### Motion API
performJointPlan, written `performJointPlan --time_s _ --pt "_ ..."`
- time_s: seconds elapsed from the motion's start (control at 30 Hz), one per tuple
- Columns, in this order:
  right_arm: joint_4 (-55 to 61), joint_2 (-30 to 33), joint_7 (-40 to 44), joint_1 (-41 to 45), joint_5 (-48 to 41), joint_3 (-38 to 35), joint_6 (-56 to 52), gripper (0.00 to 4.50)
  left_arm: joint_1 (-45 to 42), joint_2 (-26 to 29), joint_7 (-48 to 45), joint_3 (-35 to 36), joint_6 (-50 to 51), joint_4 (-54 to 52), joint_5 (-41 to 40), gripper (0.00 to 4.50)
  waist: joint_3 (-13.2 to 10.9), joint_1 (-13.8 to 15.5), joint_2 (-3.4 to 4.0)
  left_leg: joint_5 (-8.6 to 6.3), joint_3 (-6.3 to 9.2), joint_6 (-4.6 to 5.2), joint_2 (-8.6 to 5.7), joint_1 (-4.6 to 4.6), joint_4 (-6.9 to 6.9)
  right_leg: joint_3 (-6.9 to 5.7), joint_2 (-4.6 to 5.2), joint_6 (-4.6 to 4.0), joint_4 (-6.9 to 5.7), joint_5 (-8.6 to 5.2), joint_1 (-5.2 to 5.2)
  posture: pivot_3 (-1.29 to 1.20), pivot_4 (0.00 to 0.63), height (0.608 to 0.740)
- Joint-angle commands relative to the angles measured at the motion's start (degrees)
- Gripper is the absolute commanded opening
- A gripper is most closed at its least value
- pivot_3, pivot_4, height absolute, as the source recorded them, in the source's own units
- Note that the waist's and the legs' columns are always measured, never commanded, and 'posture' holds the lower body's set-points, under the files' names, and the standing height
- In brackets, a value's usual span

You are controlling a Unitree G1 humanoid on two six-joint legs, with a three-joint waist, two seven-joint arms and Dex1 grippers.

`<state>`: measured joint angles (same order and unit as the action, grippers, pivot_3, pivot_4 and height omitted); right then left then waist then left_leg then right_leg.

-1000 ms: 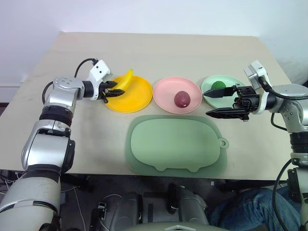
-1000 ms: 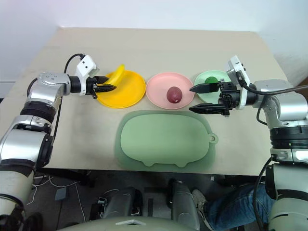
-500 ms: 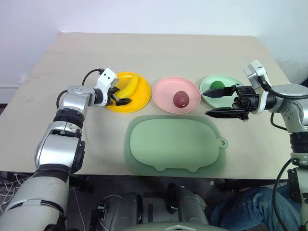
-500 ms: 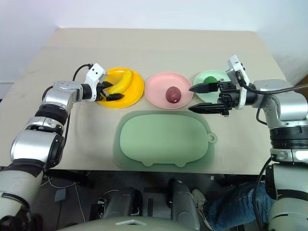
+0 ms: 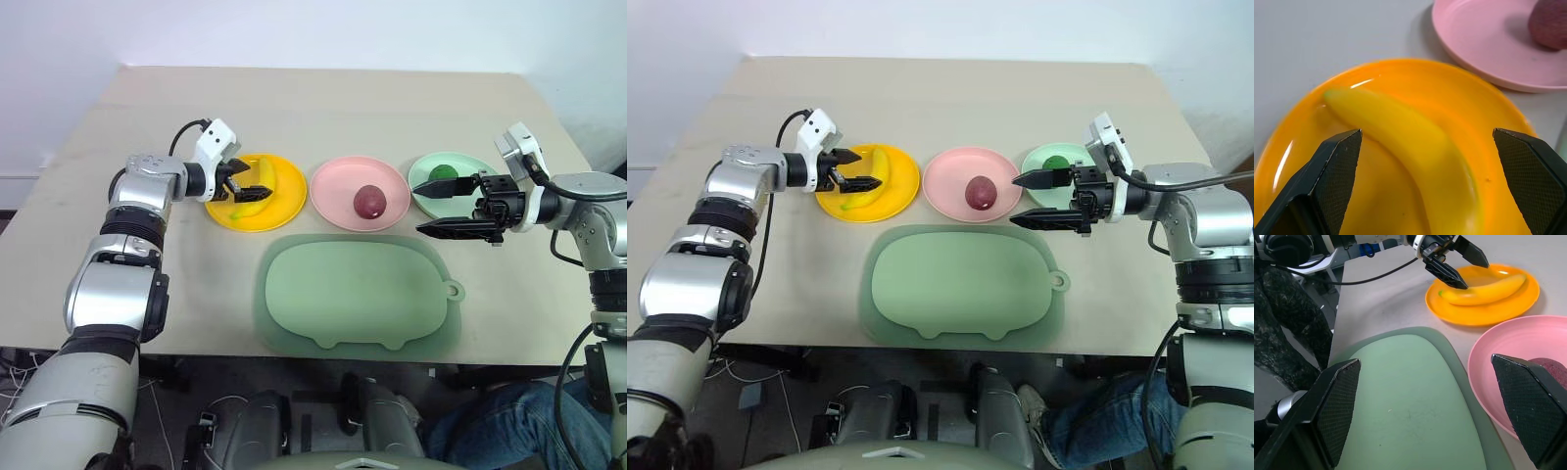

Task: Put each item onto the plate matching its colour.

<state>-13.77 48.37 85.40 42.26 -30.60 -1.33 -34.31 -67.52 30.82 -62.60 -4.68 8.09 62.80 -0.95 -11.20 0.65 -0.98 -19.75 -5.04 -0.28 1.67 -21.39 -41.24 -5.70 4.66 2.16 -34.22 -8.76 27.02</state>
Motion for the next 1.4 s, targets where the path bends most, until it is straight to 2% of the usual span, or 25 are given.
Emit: performJointPlan --time_s 0.03,0.27,0.4,0.47,0.57,0.63,0.77,0.9,1.0,1.1,1.4 --pt "0.05 0.69 -0.34 1.40 -0.52 -2.08 0.62 4.50 -2.54 1.88 -0.68 2.35 -1.17 -3.06 -1.29 4.48 0.00 0.00 0.00 0.00 0.00 0.00 0.00 0.00 0.00 0.00 0.00 0.00 0.00 0.00 0.00 0.00 0.150 0.740" --pt "-1.11 0.13 -0.85 2.20 -0.36 -1.84 1.04 4.50 -2.55 2.66 -0.45 4.13 -2.12 -5.09 -2.44 4.48 0.00 0.06 0.00 0.00 0.00 0.00 0.00 -0.01 -0.01 0.00 0.01 0.00 0.00 0.00 0.00 0.00 0.150 0.740" --pt "-1.14 0.02 -0.88 2.25 -0.46 -1.76 1.08 4.50 -1.91 2.48 -5.88 6.91 2.47 -10.31 -7.28 4.48 0.00 0.01 0.00 0.00 -0.01 0.00 0.01 -0.02 -0.01 0.00 0.00 0.01 0.00 0.00 0.01 0.00 0.150 0.740" --pt "-1.37 0.16 -0.84 2.35 -0.41 -1.78 1.04 4.50 -0.64 2.40 -7.44 7.53 4.16 -14.43 -9.06 4.48 0.00 0.02 0.00 0.00 -0.01 0.00 0.01 -0.02 -0.01 0.00 0.01 0.00 0.00 0.00 0.01 0.00 0.150 0.740" --pt "-1.39 0.27 -1.30 2.66 -1.00 -2.20 -0.30 4.50 2.43 3.39 -15.37 8.19 17.69 -25.92 -16.69 4.48 0.00 -0.06 0.00 0.00 -0.01 -0.01 0.01 -0.02 0.00 0.01 0.00 0.01 -0.01 0.00 0.01 0.00 0.150 0.740" --pt "-0.77 0.21 -1.43 2.26 -1.37 -2.54 -0.43 4.50 5.70 2.89 -14.51 8.76 21.03 -34.03 -19.72 4.48 0.00 -0.07 0.00 0.00 0.00 -0.01 0.02 -0.01 0.00 0.01 -0.01 0.01 -0.01 0.00 0.01 0.00 0.150 0.740" --pt "0.63 0.14 -1.12 1.24 -2.36 -3.08 -0.88 4.50 10.65 2.55 -14.00 6.64 26.97 -42.93 -22.15 4.48 0.00 -0.04 0.00 0.01 0.01 -0.01 0.04 0.00 -0.01 0.04 -0.01 0.01 -0.02 0.00 0.01 0.00 0.150 0.740" --pt "0.94 -0.26 -1.79 0.88 -3.00 -3.09 -2.23 4.50 15.90 4.20 -18.29 5.34 31.70 -51.12 -26.81 4.48 0.00 -0.02 0.00 0.01 0.01 -0.01 0.03 0.01 -0.01 0.05 -0.01 0.01 -0.01 0.00 0.00 0.00 0.150 0.740" --pt "1.22 -0.76 -2.32 0.46 -2.84 -3.26 -1.58 4.50 21.55 6.68 -22.12 5.23 25.76 -57.58 -27.06 4.48 0.00 -0.05 0.01 0.01 0.02 -0.01 0.04 0.01 -0.01 0.05 -0.01 0.00 -0.01 0.00 0.01 0.00 0.150 0.740" --pt "1.70 -1.18 -2.59 0.17 -2.84 -3.39 -1.21 4.50 24.79 6.58 -21.45 6.73 18.98 -60.15 -26.76 4.48 0.00 -0.02 0.01 0.01 0.01 -0.02 0.04 0.02 0.00 0.06 -0.01 -0.01 0.00 -0.01 0.02 0.00 0.150 0.740" --pt "-1.29 -2.80 -0.66 2.76 -1.62 -1.61 -0.03 4.50 29.92 10.39 -19.22 8.11 15.05 -62.50 -26.81 4.48 0.00 0.04 0.01 0.00 0.04 0.00 0.03 0.02 -0.01 0.05 -0.01 -0.01 0.01 -0.01 -0.01 0.00 0.150 0.740"
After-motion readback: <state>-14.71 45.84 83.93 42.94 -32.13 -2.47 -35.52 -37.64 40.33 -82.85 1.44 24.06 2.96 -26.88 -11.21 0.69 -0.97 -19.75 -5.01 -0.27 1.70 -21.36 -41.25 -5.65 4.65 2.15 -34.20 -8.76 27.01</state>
